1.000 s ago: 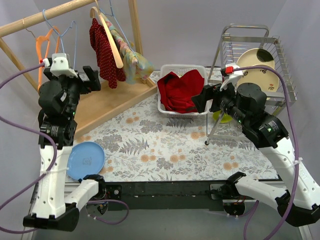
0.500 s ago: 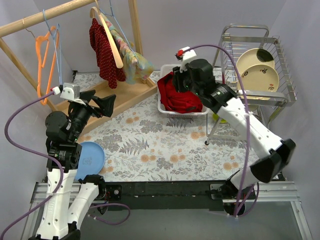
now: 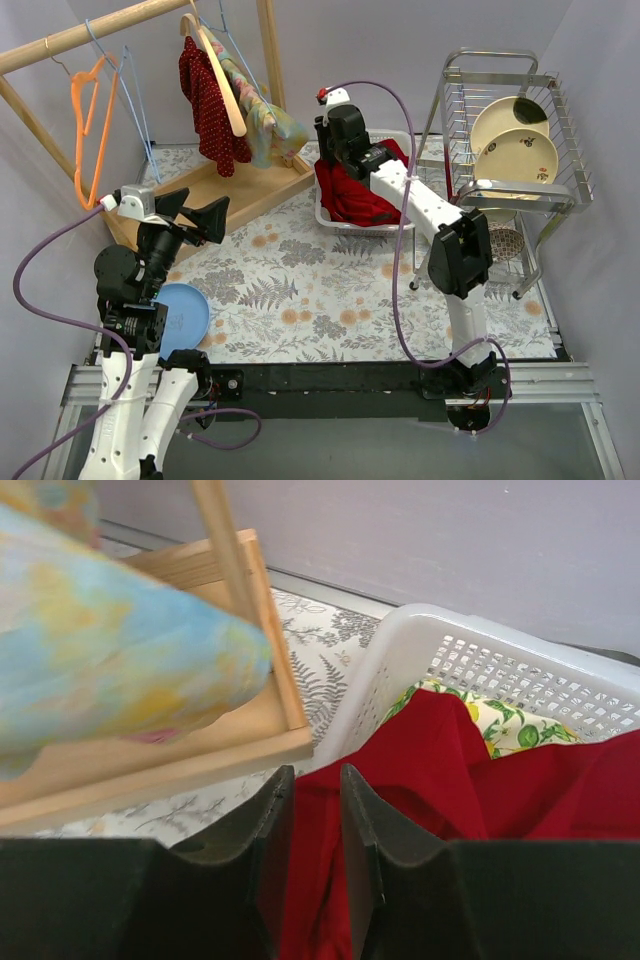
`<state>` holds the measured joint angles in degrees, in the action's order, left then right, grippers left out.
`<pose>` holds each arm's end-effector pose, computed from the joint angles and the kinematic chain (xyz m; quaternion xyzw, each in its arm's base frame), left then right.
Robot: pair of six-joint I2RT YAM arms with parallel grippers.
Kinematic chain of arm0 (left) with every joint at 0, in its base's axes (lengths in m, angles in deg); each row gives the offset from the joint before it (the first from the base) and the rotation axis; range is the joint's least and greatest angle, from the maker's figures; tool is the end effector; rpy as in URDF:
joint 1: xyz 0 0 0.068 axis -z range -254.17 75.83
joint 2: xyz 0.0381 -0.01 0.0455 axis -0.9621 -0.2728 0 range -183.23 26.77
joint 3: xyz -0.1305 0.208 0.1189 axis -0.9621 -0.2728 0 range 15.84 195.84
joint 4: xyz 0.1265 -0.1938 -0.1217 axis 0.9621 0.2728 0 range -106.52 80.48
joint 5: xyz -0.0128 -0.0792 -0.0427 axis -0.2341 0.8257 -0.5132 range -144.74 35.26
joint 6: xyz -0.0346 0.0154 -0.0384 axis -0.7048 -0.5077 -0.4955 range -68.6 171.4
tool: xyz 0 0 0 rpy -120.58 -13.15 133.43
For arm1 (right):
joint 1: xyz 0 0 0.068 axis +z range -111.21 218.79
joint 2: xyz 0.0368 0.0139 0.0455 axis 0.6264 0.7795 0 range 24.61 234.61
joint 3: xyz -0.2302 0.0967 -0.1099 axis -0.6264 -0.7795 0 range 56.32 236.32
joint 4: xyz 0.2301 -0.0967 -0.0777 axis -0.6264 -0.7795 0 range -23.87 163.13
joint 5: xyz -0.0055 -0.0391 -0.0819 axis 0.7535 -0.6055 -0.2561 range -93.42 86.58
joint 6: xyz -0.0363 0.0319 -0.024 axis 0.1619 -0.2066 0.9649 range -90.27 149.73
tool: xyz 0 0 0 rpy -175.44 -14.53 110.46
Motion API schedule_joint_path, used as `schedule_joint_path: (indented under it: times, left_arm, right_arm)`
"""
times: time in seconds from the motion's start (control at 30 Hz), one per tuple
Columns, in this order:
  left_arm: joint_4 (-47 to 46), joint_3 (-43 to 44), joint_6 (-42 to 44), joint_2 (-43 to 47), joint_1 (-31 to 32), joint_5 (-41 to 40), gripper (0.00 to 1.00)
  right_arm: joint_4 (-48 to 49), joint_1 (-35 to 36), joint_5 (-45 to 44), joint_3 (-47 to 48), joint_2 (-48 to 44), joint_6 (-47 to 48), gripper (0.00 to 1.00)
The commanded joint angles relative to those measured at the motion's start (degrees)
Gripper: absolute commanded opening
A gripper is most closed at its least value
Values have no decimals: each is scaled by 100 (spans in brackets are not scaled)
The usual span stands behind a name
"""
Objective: Remove the skirt from the hanger
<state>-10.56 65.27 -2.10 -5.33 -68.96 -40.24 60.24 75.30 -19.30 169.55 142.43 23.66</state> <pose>0.1174 -0.0197 0.4054 -0.1679 0.6134 -0.4460 0.6298 0.4040 0.2869 0.3546 -0.1308 0.7920 0.1089 0.5863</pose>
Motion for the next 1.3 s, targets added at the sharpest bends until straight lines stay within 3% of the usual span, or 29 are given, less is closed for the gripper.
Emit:
schedule_joint_path:
  times: [0.0,0.23,0.37,0.5,0.8,1.0,1.13,1.27]
  left_arm:
    - [-51,-39,-126,37,-12,-53,98]
    - [-7,93,-73,28,-12,-175,98]
    - [46,242,-178,-112,-12,-447,98]
    - [133,488,-205,-410,-12,-921,98]
    - [1837,2465,-724,-1983,-12,-1618,98]
    - [1313,2747,-926,-2178,-12,-1459,98]
    - [1206,3239,-891,-2616,-20,-933,95]
    - [1285,3678,-1005,-3039,-20,-923,85]
  right_arm:
    - [1015,-206,-205,314,512,-44,32]
    - [349,-417,-424,148,1050,-255,32]
    - [653,-426,-767,-1360,603,-448,30]
    - [656,-452,-671,-1734,663,-580,30]
    - [277,-566,-469,-1786,831,-747,29]
    - [744,-557,664,-2455,-83,-484,44]
    - [191,-557,937,-2042,-548,-308,73]
    - [-117,-549,1174,-1971,-1189,-158,87]
